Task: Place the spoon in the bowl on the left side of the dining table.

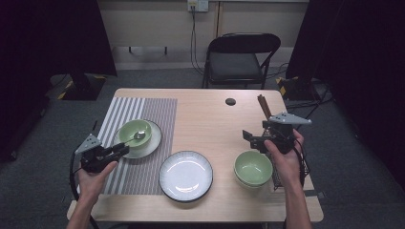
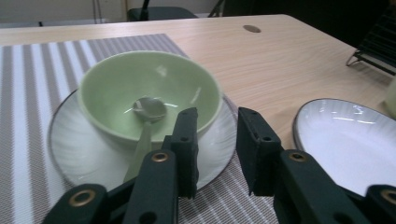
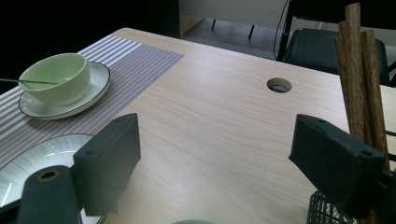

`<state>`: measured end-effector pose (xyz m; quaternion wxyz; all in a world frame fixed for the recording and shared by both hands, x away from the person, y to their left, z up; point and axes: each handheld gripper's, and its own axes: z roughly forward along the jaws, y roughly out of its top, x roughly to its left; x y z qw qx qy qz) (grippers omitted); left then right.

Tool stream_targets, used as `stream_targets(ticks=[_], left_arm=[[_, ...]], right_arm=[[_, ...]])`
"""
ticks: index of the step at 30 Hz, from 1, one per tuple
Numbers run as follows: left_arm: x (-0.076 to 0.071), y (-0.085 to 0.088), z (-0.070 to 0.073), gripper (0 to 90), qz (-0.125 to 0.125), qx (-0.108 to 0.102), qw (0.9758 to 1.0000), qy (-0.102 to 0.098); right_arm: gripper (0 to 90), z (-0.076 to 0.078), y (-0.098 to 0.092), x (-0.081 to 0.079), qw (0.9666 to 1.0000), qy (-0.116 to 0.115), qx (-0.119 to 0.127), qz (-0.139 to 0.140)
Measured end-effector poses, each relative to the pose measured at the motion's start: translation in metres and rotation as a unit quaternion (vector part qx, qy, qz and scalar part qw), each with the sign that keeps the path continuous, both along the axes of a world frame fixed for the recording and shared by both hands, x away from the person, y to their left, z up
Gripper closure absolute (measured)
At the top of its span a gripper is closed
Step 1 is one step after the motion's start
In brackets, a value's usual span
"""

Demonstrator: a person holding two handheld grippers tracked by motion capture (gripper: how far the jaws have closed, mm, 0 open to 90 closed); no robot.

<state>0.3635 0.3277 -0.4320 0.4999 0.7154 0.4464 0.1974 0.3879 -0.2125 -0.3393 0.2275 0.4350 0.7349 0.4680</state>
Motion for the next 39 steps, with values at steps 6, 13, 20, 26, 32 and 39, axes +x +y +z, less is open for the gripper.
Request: stream_targets(ticks=[6, 13, 20, 26, 32, 39], left_arm=[[0.004, 0.014, -0.003, 68.4, 0.02, -0.01, 0.9997, -0.001], [0.01, 0.027, -0.005, 71.6, 0.03, -0.013, 0.9994, -0.007], [0.017, 0.036, -0.005, 72.8, 0.036, -0.015, 0.9991, -0.013], [0.028, 0.039, -0.01, 71.6, 0.039, -0.015, 0.9991, -0.009], [0.036, 0.041, -0.01, 69.9, 0.041, -0.009, 0.9991, -0.004], [0.036, 0.038, -0.007, 66.5, 0.039, -0.017, 0.9991, -0.002]], right_arm=[[15.6, 0.0, 0.001, 0.0, 1.0, 0.0, -0.002, 0.0], [15.7, 0.0, 0.001, 0.0, 1.0, -0.001, -0.002, 0.001], [15.7, 0.0, 0.0, 0.0, 1.0, -0.003, -0.002, -0.002], [16.3, 0.001, 0.002, -0.001, 0.9999, -0.01, -0.005, 0.005], [16.3, 0.0, 0.002, 0.0, 0.9999, -0.008, -0.007, 0.005], [16.3, -0.001, 0.001, 0.0, 1.0, -0.007, -0.004, 0.005]])
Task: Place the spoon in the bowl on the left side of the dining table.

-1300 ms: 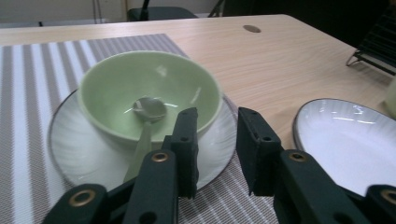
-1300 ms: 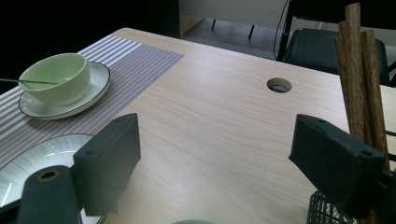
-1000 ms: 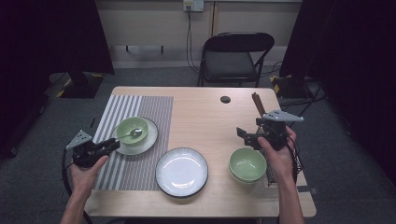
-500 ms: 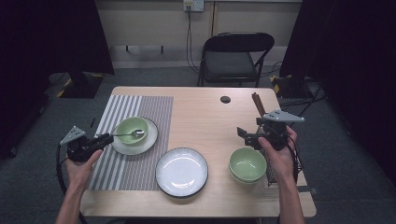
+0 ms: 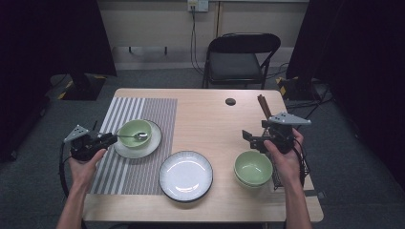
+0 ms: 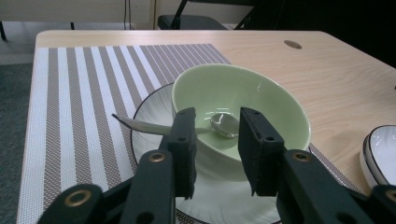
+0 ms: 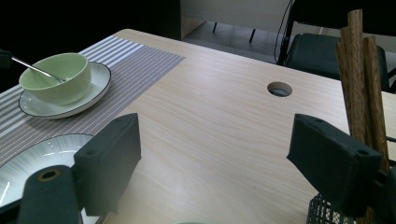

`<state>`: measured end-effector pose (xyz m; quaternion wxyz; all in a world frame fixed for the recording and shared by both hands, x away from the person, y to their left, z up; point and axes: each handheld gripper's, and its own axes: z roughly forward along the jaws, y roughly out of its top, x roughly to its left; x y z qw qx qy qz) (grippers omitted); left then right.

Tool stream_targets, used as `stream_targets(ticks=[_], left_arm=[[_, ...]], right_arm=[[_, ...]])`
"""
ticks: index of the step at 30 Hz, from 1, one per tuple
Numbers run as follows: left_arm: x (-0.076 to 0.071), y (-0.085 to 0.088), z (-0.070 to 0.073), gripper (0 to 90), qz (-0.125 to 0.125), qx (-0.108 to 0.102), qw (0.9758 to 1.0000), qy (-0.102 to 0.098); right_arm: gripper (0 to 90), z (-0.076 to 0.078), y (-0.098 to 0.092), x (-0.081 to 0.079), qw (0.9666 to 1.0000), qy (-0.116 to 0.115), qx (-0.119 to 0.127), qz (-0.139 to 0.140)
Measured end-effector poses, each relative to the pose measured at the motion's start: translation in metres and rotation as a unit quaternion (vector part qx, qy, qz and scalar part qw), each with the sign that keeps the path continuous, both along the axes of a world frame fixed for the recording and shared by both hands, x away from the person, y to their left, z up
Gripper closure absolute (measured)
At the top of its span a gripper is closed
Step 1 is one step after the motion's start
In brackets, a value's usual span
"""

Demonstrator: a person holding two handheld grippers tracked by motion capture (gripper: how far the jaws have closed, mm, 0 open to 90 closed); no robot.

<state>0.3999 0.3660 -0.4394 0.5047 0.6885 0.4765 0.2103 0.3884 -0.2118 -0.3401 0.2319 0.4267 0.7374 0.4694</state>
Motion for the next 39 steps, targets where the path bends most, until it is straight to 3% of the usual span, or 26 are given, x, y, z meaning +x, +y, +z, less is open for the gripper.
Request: stream_targets(ticks=[4, 6, 13, 16, 18, 19, 21, 25, 26, 27, 28, 29, 30, 31, 34, 37, 39], left_arm=[[-0.006, -0.006, 0.005, 63.8, -0.024, -0.001, 0.9997, 0.004], [-0.01, -0.009, 0.007, 61.7, -0.031, 0.008, 0.9995, 0.006], [-0.024, -0.023, 0.011, 55.7, -0.05, 0.002, 0.9987, 0.005], [-0.035, -0.031, 0.005, 52.0, -0.054, -0.03, 0.998, 0.015], [-0.04, -0.041, 0.002, 49.6, -0.052, 0.022, 0.9981, 0.024], [-0.042, -0.044, 0.0, 48.2, -0.056, 0.032, 0.9976, 0.026], [-0.045, -0.049, -0.004, 47.1, -0.071, 0.027, 0.9965, 0.034], [-0.046, -0.058, -0.014, 42.6, -0.088, 0.042, 0.994, 0.051], [-0.046, -0.061, -0.018, 41.8, -0.091, 0.028, 0.9937, 0.06], [-0.045, -0.063, -0.022, 41.8, -0.102, 0.031, 0.9917, 0.071], [-0.046, -0.067, -0.025, 41.7, -0.102, 0.054, 0.9906, 0.074], [-0.046, -0.07, -0.029, 40.7, -0.1, 0.061, 0.9902, 0.076], [-0.046, -0.072, -0.033, 39.5, -0.106, 0.053, 0.9896, 0.081], [-0.045, -0.074, -0.037, 39.3, -0.109, 0.058, 0.9886, 0.086], [-0.044, -0.082, -0.045, 35.6, -0.111, 0.1, 0.9841, 0.096], [-0.043, -0.087, -0.047, 32.8, -0.118, 0.105, 0.9817, 0.106], [-0.043, -0.089, -0.049, 32.3, -0.114, 0.11, 0.982, 0.102]], right_arm=[[16.3, 0.0, -0.002, 0.0, 1.0, 0.003, 0.001, -0.002], [16.3, 0.0, -0.002, 0.0, 1.0, 0.004, 0.002, -0.004], [17.1, 0.002, -0.005, 0.0, 1.0, 0.004, 0.006, 0.002], [24.9, 0.002, -0.008, 0.001, 0.9998, 0.009, 0.01, 0.013], [24.6, 0.001, -0.009, 0.003, 0.9998, 0.012, 0.01, 0.015], [24.8, 0.001, -0.009, 0.003, 0.9997, 0.014, 0.011, 0.015], [25.2, 0.001, -0.009, 0.003, 0.9996, 0.014, 0.009, 0.021], [25.4, 0.002, -0.01, 0.004, 0.9997, 0.014, 0.009, 0.018], [25.3, 0.002, -0.011, 0.005, 0.9997, 0.013, 0.008, 0.018], [24.9, 0.002, -0.012, 0.005, 0.9998, 0.01, 0.007, 0.017], [24.1, 0.003, -0.013, 0.005, 0.9998, 0.011, 0.004, 0.014], [23.9, 0.004, -0.014, 0.006, 0.9999, 0.011, 0.002, 0.012], [23.8, 0.006, -0.015, 0.006, 0.9999, 0.008, 0.007, 0.01], [23.3, 0.006, -0.017, 0.006, 0.9999, 0.005, 0.01, 0.013], [22.9, 0.009, -0.022, 0.008, 0.9999, 0.006, 0.009, 0.013], [21.9, 0.012, -0.026, 0.012, 0.9998, 0.009, 0.013, 0.011], [21.3, 0.014, -0.027, 0.015, 0.9998, 0.013, 0.009, 0.01]])
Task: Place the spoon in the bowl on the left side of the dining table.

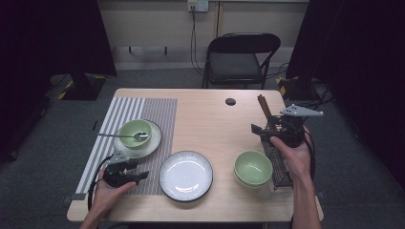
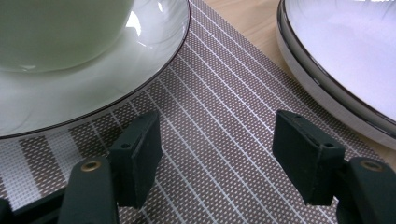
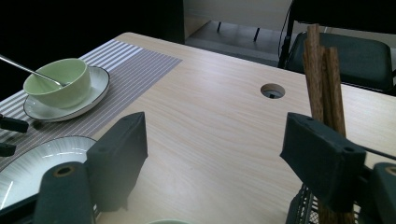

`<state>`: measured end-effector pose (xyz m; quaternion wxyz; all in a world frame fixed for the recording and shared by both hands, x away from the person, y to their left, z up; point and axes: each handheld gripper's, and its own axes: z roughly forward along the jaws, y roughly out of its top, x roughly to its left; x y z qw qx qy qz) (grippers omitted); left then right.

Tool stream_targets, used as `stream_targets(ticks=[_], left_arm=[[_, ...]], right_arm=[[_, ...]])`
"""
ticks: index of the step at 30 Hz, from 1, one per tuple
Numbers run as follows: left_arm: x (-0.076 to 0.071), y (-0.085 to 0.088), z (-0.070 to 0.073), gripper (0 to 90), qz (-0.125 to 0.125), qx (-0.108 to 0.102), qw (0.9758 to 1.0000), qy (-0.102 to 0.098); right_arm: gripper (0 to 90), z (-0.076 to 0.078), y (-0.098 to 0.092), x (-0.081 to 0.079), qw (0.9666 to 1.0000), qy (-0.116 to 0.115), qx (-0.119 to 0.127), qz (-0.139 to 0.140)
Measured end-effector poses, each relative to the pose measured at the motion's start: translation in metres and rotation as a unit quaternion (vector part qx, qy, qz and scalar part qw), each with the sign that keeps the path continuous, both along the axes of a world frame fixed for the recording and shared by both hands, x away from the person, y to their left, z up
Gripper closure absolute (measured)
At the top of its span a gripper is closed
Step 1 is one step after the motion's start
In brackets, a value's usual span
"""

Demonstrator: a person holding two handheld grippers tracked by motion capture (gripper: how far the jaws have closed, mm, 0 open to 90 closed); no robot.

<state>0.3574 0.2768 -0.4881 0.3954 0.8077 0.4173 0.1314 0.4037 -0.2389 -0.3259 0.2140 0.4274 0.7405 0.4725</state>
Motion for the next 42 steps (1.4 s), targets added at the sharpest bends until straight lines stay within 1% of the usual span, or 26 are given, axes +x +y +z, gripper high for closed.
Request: stream_targets(ticks=[1, 3, 4, 5, 6, 8, 10, 11, 12, 14, 15, 16, 18, 19, 21, 24, 25, 28, 29, 31, 33, 35, 36, 37, 40, 42], left_arm=[[0.001, 0.0, -0.001, 32.2, 0.0, 0.0, 1.0, 0.002], [0.001, -0.002, -0.004, 30.6, 0.003, 0.008, 1.0, 0.002], [0.001, -0.003, -0.006, 30.1, -0.002, 0.008, 1.0, 0.004], [0.001, -0.003, -0.007, 29.8, -0.005, 0.015, 0.9999, 0.003], [0.001, -0.005, -0.008, 29.6, -0.002, 0.019, 0.9998, -0.003], [0.001, -0.006, -0.008, 28.4, -0.002, 0.02, 0.9998, -0.006], [0.0, -0.007, -0.01, 28.2, 0.002, 0.027, 0.9995, -0.017], [-0.001, -0.007, -0.01, 27.9, -0.003, 0.031, 0.9993, -0.019], [-0.002, -0.008, -0.011, 27.2, -0.003, 0.033, 0.9991, -0.027], [-0.004, -0.009, -0.012, 26.9, 0.0, 0.035, 0.9989, -0.031], [-0.004, -0.009, -0.012, 26.9, 0.001, 0.038, 0.9988, -0.032], [-0.004, -0.009, -0.012, 26.9, 0.004, 0.045, 0.9983, -0.036], [-0.004, -0.008, -0.013, 24.8, 0.014, 0.045, 0.9983, -0.034], [-0.003, -0.007, -0.012, 23.9, 0.014, 0.051, 0.9981, -0.031], [-0.002, -0.006, -0.012, 22.9, 0.016, 0.052, 0.9979, -0.036], [-0.002, -0.006, -0.013, 22.1, 0.018, 0.051, 0.998, -0.032], [-0.001, -0.006, -0.013, 20.4, 0.019, 0.051, 0.9981, -0.031], [-0.001, -0.006, -0.013, 20.3, 0.02, 0.051, 0.998, -0.032], [-0.001, -0.006, -0.013, 20.4, 0.02, 0.051, 0.998, -0.031], [-0.001, -0.007, -0.013, 20.3, 0.02, 0.051, 0.998, -0.031], [-0.001, -0.006, -0.013, 20.3, 0.019, 0.051, 0.998, -0.031], [-0.001, -0.006, -0.013, 20.3, 0.019, 0.051, 0.998, -0.031], [-0.001, -0.006, -0.013, 20.3, 0.02, 0.051, 0.998, -0.031], [-0.001, -0.006, -0.013, 20.3, 0.02, 0.051, 0.998, -0.031], [-0.001, -0.007, -0.013, 20.3, 0.02, 0.051, 0.998, -0.031], [-0.001, -0.006, -0.013, 20.3, 0.02, 0.051, 0.998, -0.031]], right_arm=[[21.3, 0.001, -0.001, 0.003, 1.0, -0.001, -0.001, 0.0], [21.3, 0.002, -0.003, 0.007, 1.0, 0.0, -0.001, -0.006], [21.2, 0.003, -0.004, 0.01, 1.0, 0.001, 0.0, -0.005], [21.1, 0.004, -0.004, 0.012, 1.0, 0.0, -0.004, -0.009], [21.1, 0.004, -0.005, 0.014, 0.9999, 0.002, -0.004, -0.01], [20.8, 0.004, -0.006, 0.02, 0.9999, 0.007, -0.003, -0.014], [20.2, 0.003, -0.006, 0.026, 0.9998, 0.01, -0.002, -0.018], [20.2, 0.003, -0.005, 0.028, 0.9997, 0.009, -0.007, -0.021], [20.8, 0.003, -0.004, 0.03, 0.9997, 0.009, -0.008, -0.02], [25.3, 0.002, -0.002, 0.034, 0.9997, 0.01, -0.01, -0.019], [26.7, 0.001, -0.002, 0.036, 0.9997, 0.008, -0.011, -0.02], [27.9, 0.0, -0.003, 0.038, 0.9997, 0.005, -0.011, -0.02], [31.2, -0.002, -0.004, 0.041, 0.9997, 0.011, -0.008, -0.022], [31.9, -0.003, -0.006, 0.043, 0.9996, 0.013, -0.007, -0.025], [33.5, -0.005, -0.007, 0.046, 0.9994, 0.017, -0.007, -0.028], [37.3, -0.005, -0.009, 0.048, 0.9994, 0.021, 0.0, -0.027], [37.7, -0.005, -0.009, 0.048, 0.9994, 0.023, 0.002, -0.027], [40.2, -0.006, -0.011, 0.051, 0.9992, 0.026, 0.0, -0.032], [41.2, -0.007, -0.012, 0.052, 0.999, 0.025, -0.002, -0.037], [43.7, -0.008, -0.014, 0.052, 0.999, 0.024, 0.004, -0.038], [45.5, -0.008, -0.016, 0.054, 0.9988, 0.02, 0.0, -0.045], [45.8, -0.01, -0.016, 0.058, 0.9985, 0.024, -0.004, -0.049], [49.6, -0.011, -0.017, 0.059, 0.9984, 0.027, -0.006, -0.05], [52.7, -0.012, -0.017, 0.06, 0.9986, 0.03, -0.005, -0.044], [52.8, -0.014, -0.017, 0.063, 0.9984, 0.029, -0.003, -0.049], [54.0, -0.014, -0.018, 0.063, 0.9982, 0.025, -0.008, -0.054]])
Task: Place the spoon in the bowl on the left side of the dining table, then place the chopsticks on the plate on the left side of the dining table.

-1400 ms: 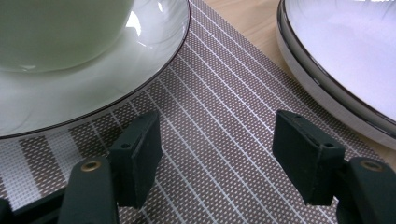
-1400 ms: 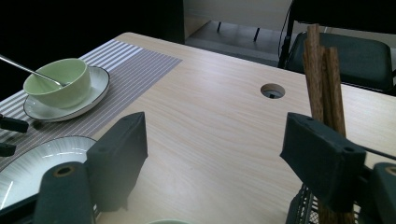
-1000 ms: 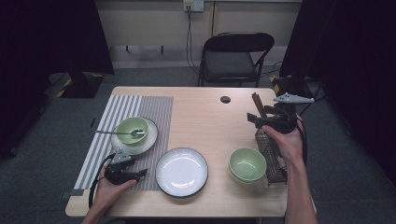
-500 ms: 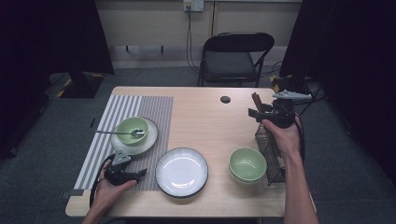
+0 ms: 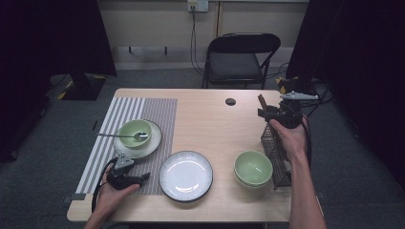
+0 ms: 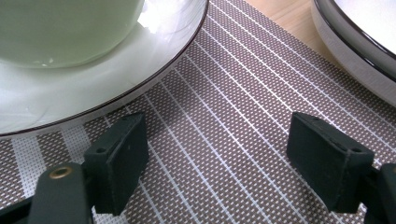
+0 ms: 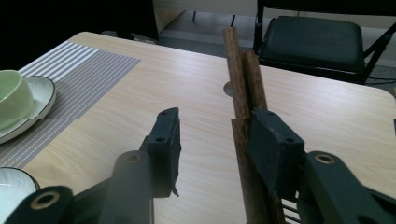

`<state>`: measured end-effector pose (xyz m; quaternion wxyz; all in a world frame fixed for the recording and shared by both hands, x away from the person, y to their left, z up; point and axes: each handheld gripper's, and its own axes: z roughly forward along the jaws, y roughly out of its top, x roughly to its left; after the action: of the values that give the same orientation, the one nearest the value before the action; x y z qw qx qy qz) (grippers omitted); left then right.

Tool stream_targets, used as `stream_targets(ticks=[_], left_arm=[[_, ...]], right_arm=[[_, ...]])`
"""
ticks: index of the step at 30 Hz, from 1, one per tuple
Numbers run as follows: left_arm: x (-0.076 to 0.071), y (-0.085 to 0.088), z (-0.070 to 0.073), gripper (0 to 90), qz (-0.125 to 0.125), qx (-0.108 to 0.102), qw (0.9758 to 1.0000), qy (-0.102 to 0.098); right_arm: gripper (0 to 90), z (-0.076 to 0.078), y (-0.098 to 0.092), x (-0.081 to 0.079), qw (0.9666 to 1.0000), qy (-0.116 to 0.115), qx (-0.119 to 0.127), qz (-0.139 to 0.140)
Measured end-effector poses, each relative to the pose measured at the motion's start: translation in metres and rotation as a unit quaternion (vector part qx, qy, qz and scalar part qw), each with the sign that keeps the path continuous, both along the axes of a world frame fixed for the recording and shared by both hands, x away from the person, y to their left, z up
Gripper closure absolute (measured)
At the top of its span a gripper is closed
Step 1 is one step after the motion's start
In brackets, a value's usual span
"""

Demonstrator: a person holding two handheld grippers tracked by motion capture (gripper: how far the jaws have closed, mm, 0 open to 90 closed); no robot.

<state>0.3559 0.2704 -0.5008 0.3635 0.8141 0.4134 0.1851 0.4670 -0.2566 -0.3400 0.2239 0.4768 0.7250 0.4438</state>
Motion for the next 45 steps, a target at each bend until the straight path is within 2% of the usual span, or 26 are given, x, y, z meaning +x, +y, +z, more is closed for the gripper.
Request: stream_targets(ticks=[2, 10, 14, 22, 27, 37, 45], left_arm=[[0.0, 0.0, 0.0, 20.3, 0.0, 0.0, 1.0, -0.001], [0.0, 0.0, 0.0, 20.3, 0.0, 0.0, 1.0, 0.0], [0.0, 0.0, 0.0, 20.3, 0.0, 0.0, 1.0, -0.001], [0.0, 0.0, 0.0, 20.3, -0.001, 0.0, 1.0, -0.001], [0.0, 0.0, 0.0, 20.3, -0.001, 0.0, 1.0, -0.001], [0.0, 0.0, 0.0, 20.3, -0.001, 0.0, 1.0, 0.0], [0.0, 0.0, 0.0, 20.2, -0.003, 0.0, 1.0, 0.0]], right_arm=[[54.7, -0.001, 0.0, 0.001, 1.0, 0.0, -0.001, -0.003], [68.0, -0.004, 0.001, 0.004, 0.9997, 0.007, -0.015, -0.015], [70.0, -0.005, 0.002, 0.004, 0.9994, 0.008, -0.022, -0.026], [68.6, -0.007, 0.003, 0.005, 0.9989, 0.01, -0.026, -0.037], [78.0, -0.007, 0.002, 0.005, 0.9988, 0.009, -0.026, -0.042], [80.8, -0.001, -0.001, -0.001, 0.9995, -0.004, -0.016, -0.027], [80.4, 0.001, -0.004, -0.006, 0.9999, -0.003, -0.009, -0.012]])
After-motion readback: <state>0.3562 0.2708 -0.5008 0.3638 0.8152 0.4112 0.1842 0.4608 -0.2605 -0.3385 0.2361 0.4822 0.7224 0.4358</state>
